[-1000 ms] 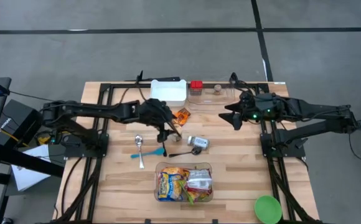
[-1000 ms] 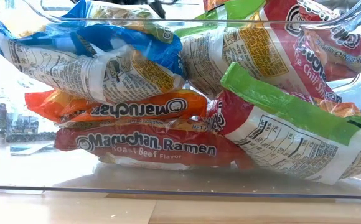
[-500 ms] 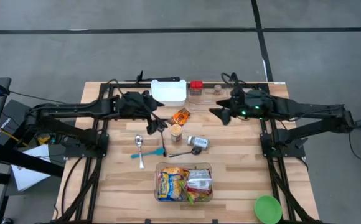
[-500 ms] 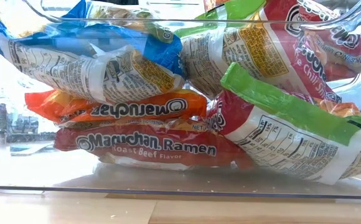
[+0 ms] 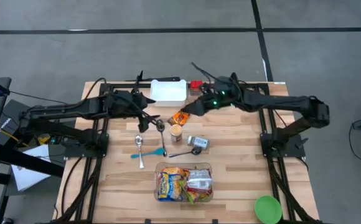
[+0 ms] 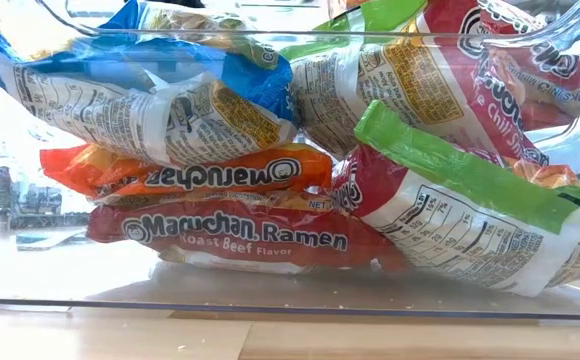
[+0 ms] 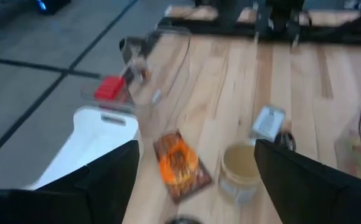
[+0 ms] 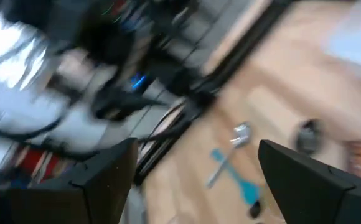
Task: Pick & Place Food Item
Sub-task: Put the gold seasoning into the top transparent bin
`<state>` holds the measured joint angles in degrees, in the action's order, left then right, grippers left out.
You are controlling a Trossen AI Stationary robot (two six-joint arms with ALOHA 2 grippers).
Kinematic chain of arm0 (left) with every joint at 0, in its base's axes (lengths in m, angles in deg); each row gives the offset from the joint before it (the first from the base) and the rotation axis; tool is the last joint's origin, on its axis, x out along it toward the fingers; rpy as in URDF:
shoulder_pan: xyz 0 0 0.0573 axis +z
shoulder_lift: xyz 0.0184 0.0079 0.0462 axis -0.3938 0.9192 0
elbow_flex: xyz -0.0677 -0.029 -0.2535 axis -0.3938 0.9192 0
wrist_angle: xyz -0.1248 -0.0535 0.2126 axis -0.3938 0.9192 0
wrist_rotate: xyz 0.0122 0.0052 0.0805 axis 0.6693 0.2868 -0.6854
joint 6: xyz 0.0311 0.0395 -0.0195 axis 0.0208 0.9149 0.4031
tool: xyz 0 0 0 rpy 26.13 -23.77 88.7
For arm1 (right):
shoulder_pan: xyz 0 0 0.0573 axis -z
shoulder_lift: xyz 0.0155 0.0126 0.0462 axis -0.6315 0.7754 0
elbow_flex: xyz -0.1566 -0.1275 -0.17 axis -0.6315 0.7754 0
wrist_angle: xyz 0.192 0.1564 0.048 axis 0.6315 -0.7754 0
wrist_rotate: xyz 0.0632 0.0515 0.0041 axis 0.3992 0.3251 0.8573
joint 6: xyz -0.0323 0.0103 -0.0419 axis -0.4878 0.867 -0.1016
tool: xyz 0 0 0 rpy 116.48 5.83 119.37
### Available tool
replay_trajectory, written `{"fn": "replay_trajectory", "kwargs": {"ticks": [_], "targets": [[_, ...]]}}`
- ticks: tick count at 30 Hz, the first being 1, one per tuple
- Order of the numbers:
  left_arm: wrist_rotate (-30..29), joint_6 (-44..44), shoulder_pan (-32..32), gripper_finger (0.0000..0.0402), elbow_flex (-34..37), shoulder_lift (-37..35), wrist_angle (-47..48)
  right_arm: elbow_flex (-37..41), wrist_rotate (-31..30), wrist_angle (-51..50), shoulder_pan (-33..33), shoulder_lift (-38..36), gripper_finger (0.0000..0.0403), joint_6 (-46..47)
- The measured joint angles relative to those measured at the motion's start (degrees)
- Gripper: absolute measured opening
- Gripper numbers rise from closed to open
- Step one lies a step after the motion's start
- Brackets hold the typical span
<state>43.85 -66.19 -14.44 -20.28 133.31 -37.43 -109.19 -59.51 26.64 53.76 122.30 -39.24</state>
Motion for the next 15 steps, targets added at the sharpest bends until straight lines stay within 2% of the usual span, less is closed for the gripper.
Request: {"fn": "replay_trajectory", "kwargs": {"ticks": [2, 4, 8, 10, 12, 15], "targets": [[-0.02, 0.69, 0.00, 0.0308, 0.00, -0.54, 2.00, -4.02, 6.49, -2.60, 0.75, 2.23, 0.0327, -4.64], [-0.46, 2.19, 0.00, 0.0304, 0.02, -1.66, 4.55, -8.49, 11.68, -9.54, 0.83, 4.29, 0.0327, -11.86], [-1.87, 4.22, -0.01, 0.0301, 0.02, -3.53, 8.09, -18.75, 13.82, -26.63, -0.90, 9.16, 0.0327, -28.43], [-3.40, 4.63, -0.18, 0.0302, 0.02, -4.83, 9.00, -24.76, 10.22, -35.64, -2.27, 11.90, 0.0327, -36.26], [-4.68, 4.71, -0.45, 0.0303, 0.02, -5.99, 10.46, -30.50, 3.53, -44.68, -4.15, 14.79, 0.0327, -42.69], [-6.11, 4.80, -0.48, 0.0304, 0.02, -7.57, 11.71, -37.39, -7.59, -52.41, -7.43, 18.91, 0.0327, -49.02]]}}
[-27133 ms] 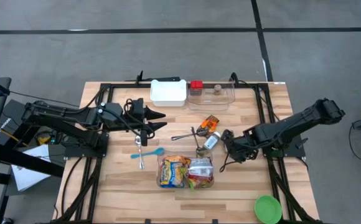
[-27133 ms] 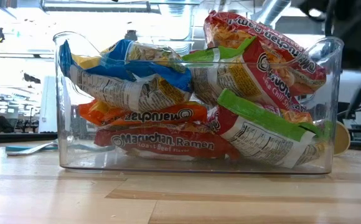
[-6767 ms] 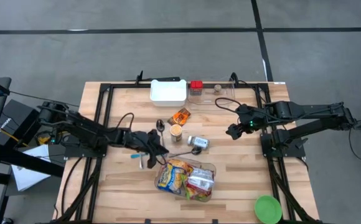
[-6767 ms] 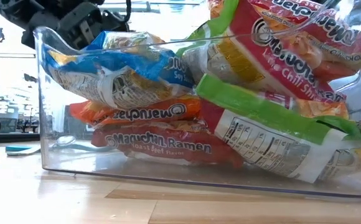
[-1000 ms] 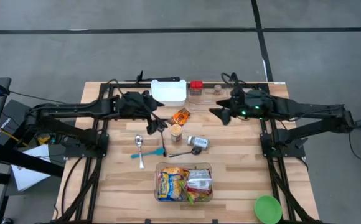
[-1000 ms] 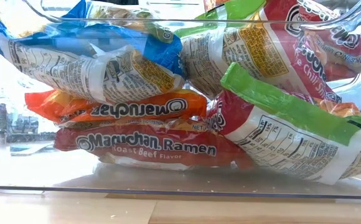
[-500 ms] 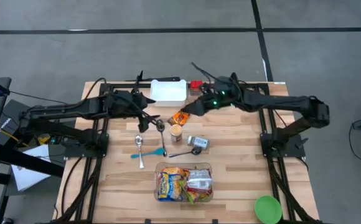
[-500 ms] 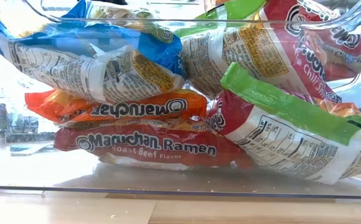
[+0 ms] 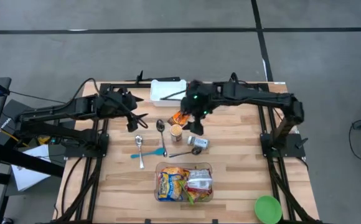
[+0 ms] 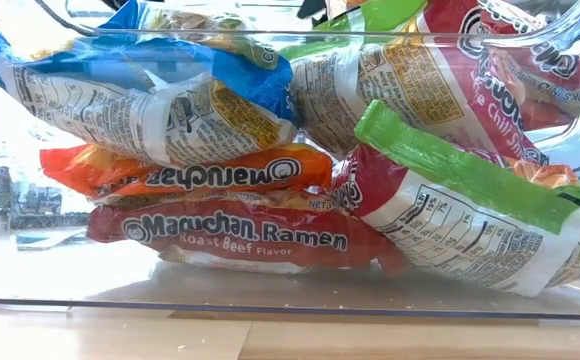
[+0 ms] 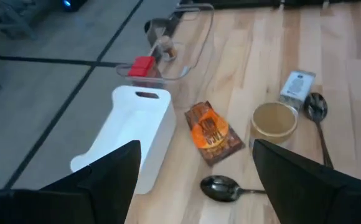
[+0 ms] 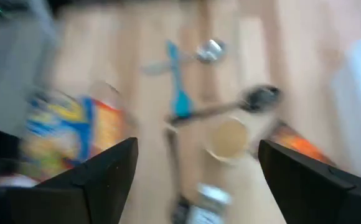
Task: Pick & Place Food Item
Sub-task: Put the gold seasoning into the top transparent bin
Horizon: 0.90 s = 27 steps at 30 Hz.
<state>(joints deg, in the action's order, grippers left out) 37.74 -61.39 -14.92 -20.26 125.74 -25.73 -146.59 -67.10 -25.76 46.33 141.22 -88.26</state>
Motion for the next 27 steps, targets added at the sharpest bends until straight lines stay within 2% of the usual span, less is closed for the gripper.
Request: {"fn": "replay_trajectory", "kwargs": {"ticks": [4, 7, 14, 21, 27], "targets": [[-1.57, 1.03, 0.00, 0.0301, -0.02, -2.04, 1.18, -5.31, -12.20, -2.13, -4.74, 4.81, 0.0327, -5.70], [-3.09, 2.22, 0.00, 0.0302, 0.00, -3.34, 3.68, -5.92, -16.04, -2.44, -7.31, 7.42, 0.0327, -7.67], [-4.07, 2.28, 0.00, 0.0304, 0.00, -7.16, 6.35, -5.66, -17.11, -0.35, -7.47, 12.13, 0.0327, -7.36], [-4.07, 2.20, 0.00, 0.0304, -0.02, -10.34, 7.00, -5.67, -14.35, -1.81, -5.86, 17.25, 0.0327, -7.18], [-4.05, 1.01, 0.00, 0.0304, -0.02, -11.52, 8.65, -5.70, -14.48, 1.34, -4.95, 17.30, 0.0327, -7.29]]}}
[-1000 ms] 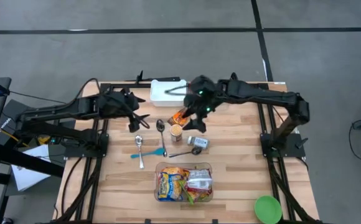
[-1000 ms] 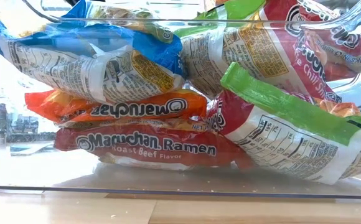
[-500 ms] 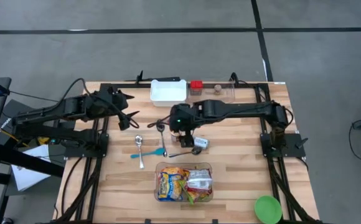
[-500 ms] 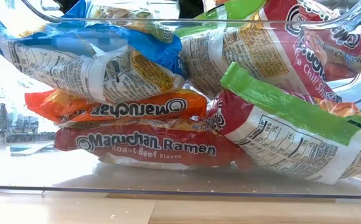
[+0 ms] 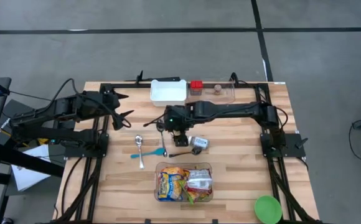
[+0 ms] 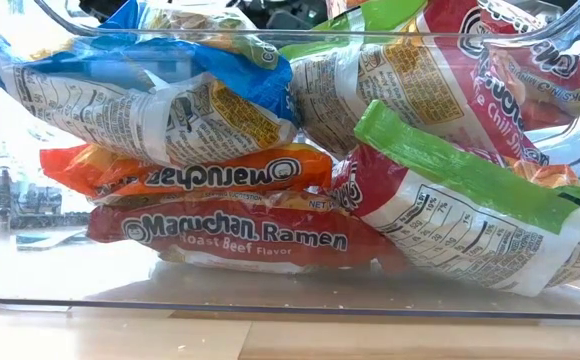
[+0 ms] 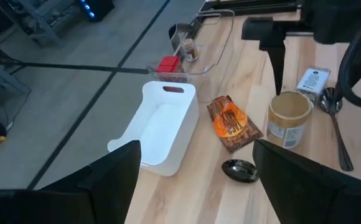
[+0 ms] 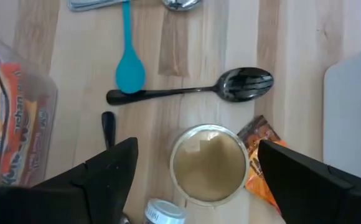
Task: Pick & Place Food Item
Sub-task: Put the gold seasoning into the top transparent bin
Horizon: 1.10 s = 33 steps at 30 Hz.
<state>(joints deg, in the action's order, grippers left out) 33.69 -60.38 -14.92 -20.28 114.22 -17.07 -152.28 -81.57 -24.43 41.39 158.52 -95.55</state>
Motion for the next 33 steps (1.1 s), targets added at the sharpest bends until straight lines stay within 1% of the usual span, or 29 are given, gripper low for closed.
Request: {"fn": "replay_trajectory", "kwargs": {"ticks": [7, 12, 14, 21, 24, 30, 33], "targets": [[0.38, -0.20, 0.00, 0.0304, 0.00, -0.02, 0.06, 0.00, 2.27, -0.50, 1.11, 0.00, 0.0327, 0.76], [0.46, -0.22, 0.00, 0.0304, 0.00, 0.07, 0.02, -0.07, 2.75, -1.09, 0.89, -1.29, 0.0327, 5.52], [0.48, -0.22, 0.00, 0.0304, 0.00, 0.07, 0.02, 0.04, 2.66, -2.12, 0.89, -1.02, 0.0327, 5.41], [0.48, -0.26, 0.00, 0.0302, 0.00, 0.07, 0.00, 0.04, 2.51, -1.17, 0.95, -1.05, 0.0329, 5.03], [0.47, -0.64, 0.00, 0.0301, 0.00, 0.07, 0.00, 0.04, 2.53, -0.71, 0.95, -1.06, 0.0341, 4.60], [0.48, -0.67, 0.00, 0.0301, 0.00, 0.07, 0.00, 0.04, 2.08, -0.52, 0.97, -1.05, 0.0390, 2.72], [0.47, -0.65, 0.00, 0.0301, 0.00, 0.07, 0.00, 0.04, 1.86, -0.49, 1.45, -1.05, 0.0397, 2.03]]}}
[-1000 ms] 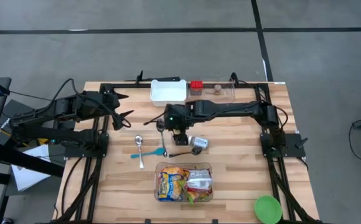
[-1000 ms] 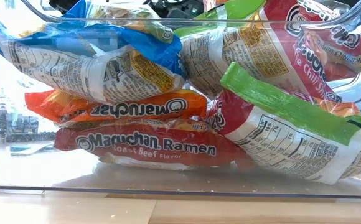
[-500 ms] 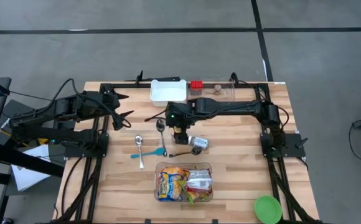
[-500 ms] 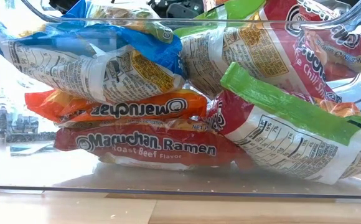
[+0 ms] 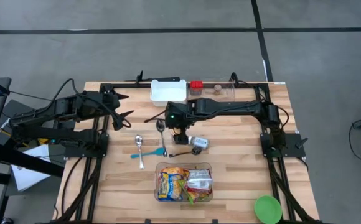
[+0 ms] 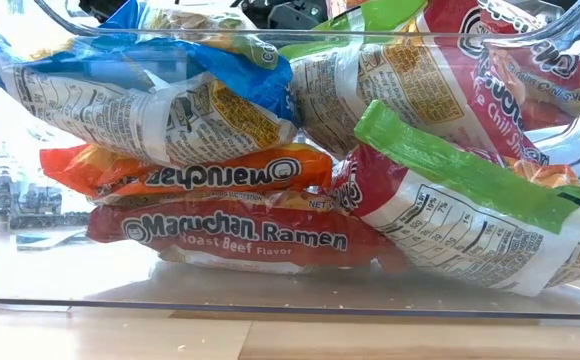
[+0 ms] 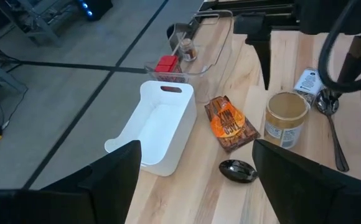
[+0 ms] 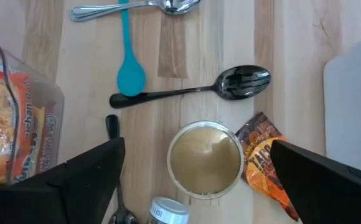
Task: Pick & Place Food Item
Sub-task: Put the gold seasoning into the top transparent bin
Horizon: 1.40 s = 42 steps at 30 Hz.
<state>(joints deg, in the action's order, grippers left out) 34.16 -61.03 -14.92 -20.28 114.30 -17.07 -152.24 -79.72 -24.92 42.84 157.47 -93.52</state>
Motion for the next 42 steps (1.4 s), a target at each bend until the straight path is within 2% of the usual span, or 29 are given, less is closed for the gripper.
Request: {"fn": "replay_trajectory", "kwargs": {"ticks": [5, 14, 42], "targets": [[0.01, -0.02, 0.00, 0.0301, 0.00, 0.00, 0.00, 0.06, 1.08, -0.31, 1.25, 0.00, 0.0394, -0.02], [0.01, -0.04, 0.00, 0.0301, 0.00, 0.00, 0.00, 4.84, 1.63, 1.46, 1.16, 0.10, 0.0399, -0.10], [1.24, -1.55, -0.01, 0.0301, 0.00, 0.28, 0.02, 4.76, 2.77, 4.37, 2.10, 2.34, 0.0400, 0.64]]}}
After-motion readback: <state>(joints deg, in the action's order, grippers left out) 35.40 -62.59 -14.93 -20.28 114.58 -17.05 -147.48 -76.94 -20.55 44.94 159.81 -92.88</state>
